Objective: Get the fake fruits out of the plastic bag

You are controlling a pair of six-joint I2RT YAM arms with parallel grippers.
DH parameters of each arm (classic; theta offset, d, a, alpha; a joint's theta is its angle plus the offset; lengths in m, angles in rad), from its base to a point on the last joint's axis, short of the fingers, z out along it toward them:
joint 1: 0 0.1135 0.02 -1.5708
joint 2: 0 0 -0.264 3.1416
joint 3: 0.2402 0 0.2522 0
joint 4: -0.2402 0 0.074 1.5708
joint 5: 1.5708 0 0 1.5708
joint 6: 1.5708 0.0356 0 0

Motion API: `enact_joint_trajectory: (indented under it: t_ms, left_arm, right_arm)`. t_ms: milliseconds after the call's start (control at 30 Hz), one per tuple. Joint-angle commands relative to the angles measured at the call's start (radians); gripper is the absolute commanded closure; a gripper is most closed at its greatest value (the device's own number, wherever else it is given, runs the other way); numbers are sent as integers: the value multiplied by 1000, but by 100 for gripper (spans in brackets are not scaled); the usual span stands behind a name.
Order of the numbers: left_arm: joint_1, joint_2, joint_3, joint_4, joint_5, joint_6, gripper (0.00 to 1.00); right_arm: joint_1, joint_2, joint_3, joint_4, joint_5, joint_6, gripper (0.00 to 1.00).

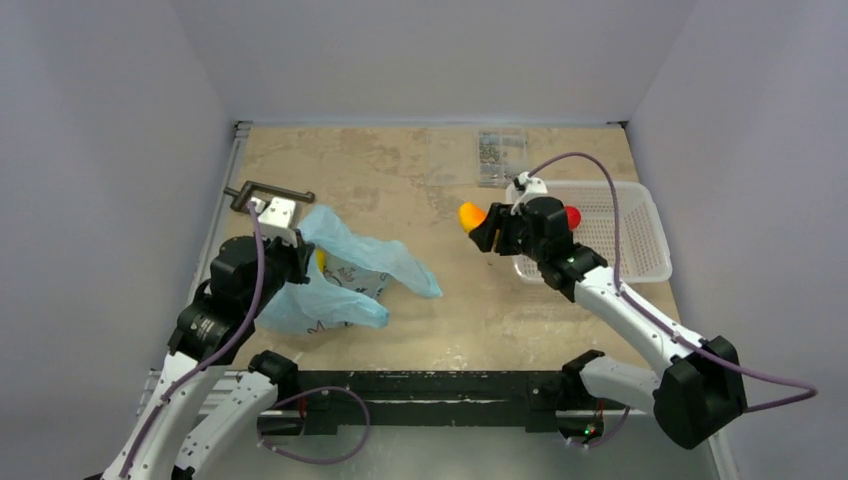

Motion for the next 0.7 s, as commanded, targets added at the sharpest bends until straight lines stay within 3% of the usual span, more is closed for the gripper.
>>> enact_joint_trajectory:
  t_ms: [0,67,300,533,600,667]
  left_arm:
    - [-1,-12,-37,-5,131,24,100]
    - [-1,-16,-48,3,134,22,100]
    - [0,-24,-55,-31,41,51,100]
    - [-1,-14,-53,-39,81,48,100]
    - [-1,-20,-55,-39,81,47,100]
    - [-1,-27,-57,-37,85,46,100]
  right_arm:
    - [-107,31,60,-113,249,72,100]
    - [-167,36,65,-89,231,96,100]
    - [-293,157,158,-105,393,143,100]
    - [-383,302,207,-111,478,167,100]
    - [-389,309,197,-112,482,155,90]
    - [-391,295,173,-99,490,139,65]
